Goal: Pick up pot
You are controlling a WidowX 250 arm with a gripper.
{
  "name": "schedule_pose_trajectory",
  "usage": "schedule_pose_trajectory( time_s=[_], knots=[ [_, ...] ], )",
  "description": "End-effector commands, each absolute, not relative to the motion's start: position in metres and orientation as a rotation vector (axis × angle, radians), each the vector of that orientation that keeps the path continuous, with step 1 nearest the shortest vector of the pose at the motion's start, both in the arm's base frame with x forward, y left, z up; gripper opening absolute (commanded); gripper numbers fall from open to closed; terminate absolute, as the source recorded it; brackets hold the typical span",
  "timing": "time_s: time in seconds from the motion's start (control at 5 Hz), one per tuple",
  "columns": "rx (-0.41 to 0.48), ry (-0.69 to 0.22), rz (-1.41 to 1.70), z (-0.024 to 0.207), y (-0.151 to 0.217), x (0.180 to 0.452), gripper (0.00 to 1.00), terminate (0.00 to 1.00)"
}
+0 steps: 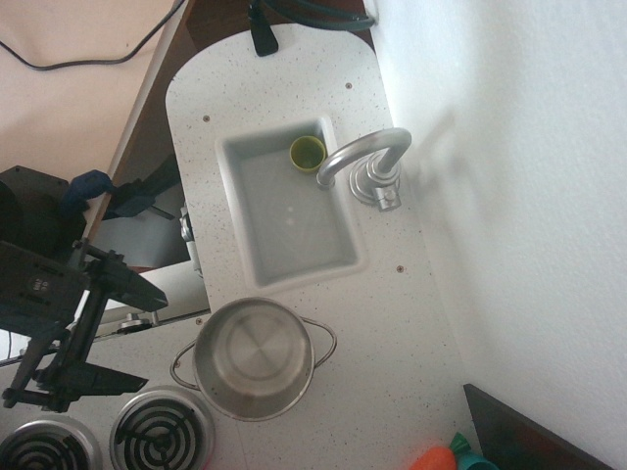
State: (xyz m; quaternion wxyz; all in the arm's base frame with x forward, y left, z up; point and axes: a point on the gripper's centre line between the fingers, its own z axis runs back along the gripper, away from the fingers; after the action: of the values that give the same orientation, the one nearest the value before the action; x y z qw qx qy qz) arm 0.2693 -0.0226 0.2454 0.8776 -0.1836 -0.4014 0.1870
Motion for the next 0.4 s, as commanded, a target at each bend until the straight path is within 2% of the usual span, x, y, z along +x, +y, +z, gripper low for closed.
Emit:
schedule_pose_trajectory(
  time_s=[0.0, 0.2],
  knots=[
    [-0.383, -0.837, 0.390, 0.245, -0.023, 0.269, 1.00, 0.00],
    [-0.294, -0.623, 0.609, 0.224, -0.019, 0.296, 1.00, 0.00]
  ],
)
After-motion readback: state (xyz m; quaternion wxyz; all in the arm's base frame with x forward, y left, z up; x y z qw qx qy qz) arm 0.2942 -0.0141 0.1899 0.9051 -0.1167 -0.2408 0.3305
